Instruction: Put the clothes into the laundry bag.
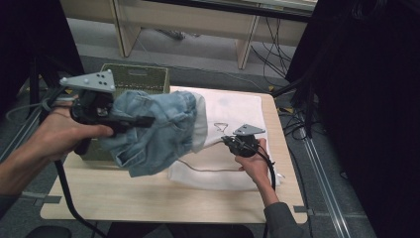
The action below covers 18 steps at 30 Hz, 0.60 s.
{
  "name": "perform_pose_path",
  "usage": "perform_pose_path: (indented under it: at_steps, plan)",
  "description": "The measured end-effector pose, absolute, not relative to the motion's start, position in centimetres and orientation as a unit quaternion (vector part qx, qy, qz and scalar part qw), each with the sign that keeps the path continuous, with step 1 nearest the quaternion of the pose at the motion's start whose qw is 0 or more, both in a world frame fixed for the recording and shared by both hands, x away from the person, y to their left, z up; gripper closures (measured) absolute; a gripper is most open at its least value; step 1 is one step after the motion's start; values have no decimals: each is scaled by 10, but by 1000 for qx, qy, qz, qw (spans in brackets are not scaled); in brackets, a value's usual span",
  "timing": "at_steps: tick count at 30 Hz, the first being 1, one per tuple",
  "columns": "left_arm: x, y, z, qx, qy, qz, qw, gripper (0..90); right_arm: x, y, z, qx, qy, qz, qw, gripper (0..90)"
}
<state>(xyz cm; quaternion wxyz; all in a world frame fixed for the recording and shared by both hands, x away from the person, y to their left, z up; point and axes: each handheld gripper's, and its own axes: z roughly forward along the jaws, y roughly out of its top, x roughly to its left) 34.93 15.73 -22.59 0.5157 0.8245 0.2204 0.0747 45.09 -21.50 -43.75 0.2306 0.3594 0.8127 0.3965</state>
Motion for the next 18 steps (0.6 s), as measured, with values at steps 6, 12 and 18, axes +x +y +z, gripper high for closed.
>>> perform_pose_path:
  at_steps: [6,12,18]
  plan:
    - [339,119,-248,850,183,32,494,717,452,-219,-437,359,812,399,232,861]
    - [342,89,-282,863,175,-7,474,715,452,-223,-434,364,807,403,231,862]
    - [352,59,-329,885,164,-23,436,712,451,-226,-430,365,806,406,227,865]
